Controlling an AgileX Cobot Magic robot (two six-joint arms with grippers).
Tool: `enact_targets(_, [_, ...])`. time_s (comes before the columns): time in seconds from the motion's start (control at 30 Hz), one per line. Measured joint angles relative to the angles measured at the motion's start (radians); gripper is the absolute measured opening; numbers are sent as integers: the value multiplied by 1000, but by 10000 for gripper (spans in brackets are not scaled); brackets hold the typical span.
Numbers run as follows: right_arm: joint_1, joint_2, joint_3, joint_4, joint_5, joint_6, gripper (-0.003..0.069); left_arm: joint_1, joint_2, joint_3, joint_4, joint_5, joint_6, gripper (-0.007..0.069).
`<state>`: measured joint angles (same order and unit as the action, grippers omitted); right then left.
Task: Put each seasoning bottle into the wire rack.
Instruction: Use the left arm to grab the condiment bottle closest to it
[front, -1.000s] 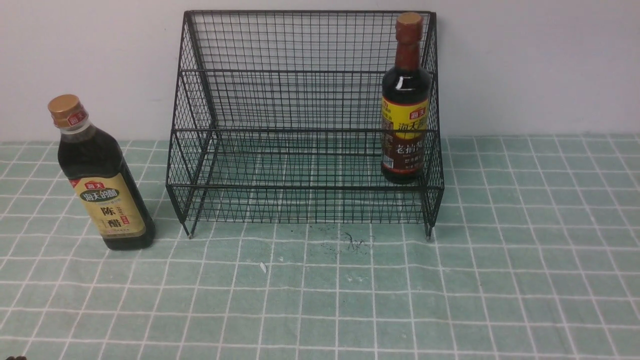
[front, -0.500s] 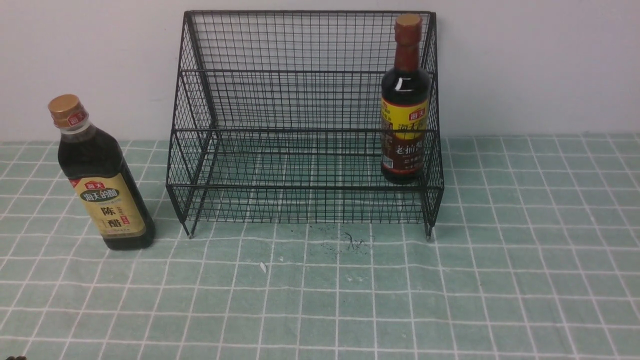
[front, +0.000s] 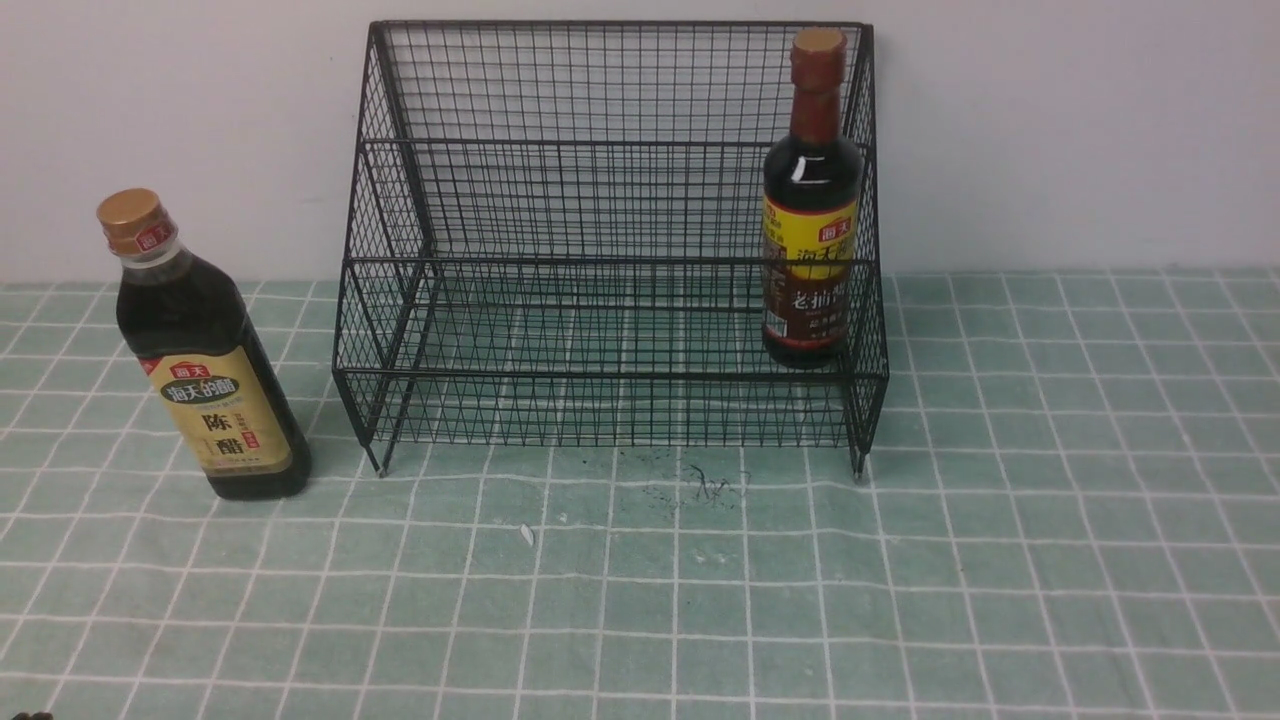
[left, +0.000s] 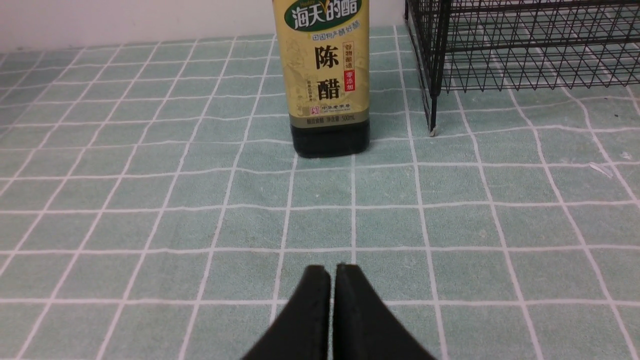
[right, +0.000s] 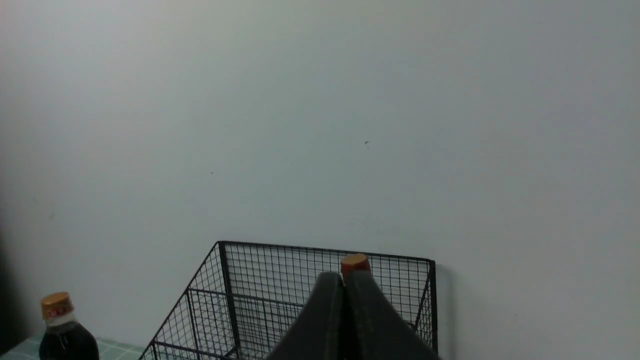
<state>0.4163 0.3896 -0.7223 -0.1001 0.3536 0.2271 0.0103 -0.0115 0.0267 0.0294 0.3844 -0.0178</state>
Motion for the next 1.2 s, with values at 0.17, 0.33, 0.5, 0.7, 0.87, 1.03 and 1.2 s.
enact_targets(0.17, [0, -2, 4, -26, 62, -4, -15, 0, 0, 0, 0, 0, 0, -6])
enact_targets(0.33, [-111, -47, 95, -55, 73, -9, -15, 0, 0, 0, 0, 0, 0, -6])
enact_targets(0.5, [-293, -107, 287, -64, 73, -12, -15, 0, 0, 0, 0, 0, 0, -6])
enact_targets(0.7, [-411, -243, 571, -70, 53, -19, -15, 0, 0, 0, 0, 0, 0, -6])
enact_targets(0.87, [-437, -385, 738, -81, 52, -22, -15, 0, 0, 0, 0, 0, 0, -6])
enact_targets(1.03, [-437, -401, 742, -78, 32, -22, -15, 0, 0, 0, 0, 0, 0, -6])
enact_targets(1.2, [-437, -401, 742, -77, 32, -22, -15, 0, 0, 0, 0, 0, 0, -6])
